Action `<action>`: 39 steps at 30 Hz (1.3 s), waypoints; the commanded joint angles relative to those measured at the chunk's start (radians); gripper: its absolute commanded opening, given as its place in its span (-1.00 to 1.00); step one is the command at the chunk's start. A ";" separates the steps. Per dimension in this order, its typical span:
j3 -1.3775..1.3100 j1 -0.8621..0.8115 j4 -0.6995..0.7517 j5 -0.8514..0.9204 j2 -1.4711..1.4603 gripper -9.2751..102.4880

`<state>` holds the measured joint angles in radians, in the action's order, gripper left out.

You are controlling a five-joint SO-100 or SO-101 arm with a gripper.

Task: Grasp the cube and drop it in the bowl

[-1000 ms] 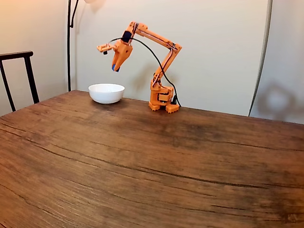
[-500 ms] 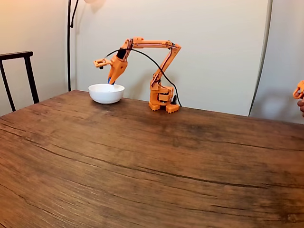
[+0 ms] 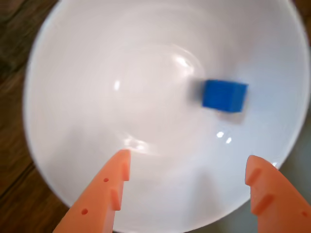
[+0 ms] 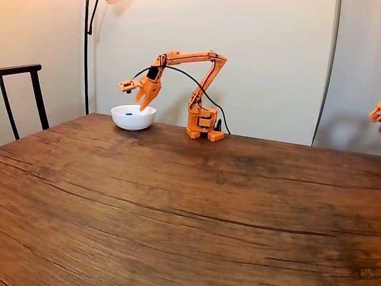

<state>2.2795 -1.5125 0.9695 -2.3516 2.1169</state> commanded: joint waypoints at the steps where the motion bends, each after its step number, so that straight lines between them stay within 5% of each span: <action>1: -0.107 0.069 0.084 0.006 0.034 -0.25; 8: -0.474 0.244 0.348 0.086 0.034 -0.27; 12: -0.646 0.376 0.488 0.163 0.034 -0.45; 20: -0.873 0.681 0.649 0.296 0.038 -0.56; 33: -0.696 1.203 0.637 0.535 0.356 -0.56; 39: -0.407 1.401 0.463 0.557 0.566 -0.56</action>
<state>1.7748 -0.1749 1.5171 -1.7994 2.6032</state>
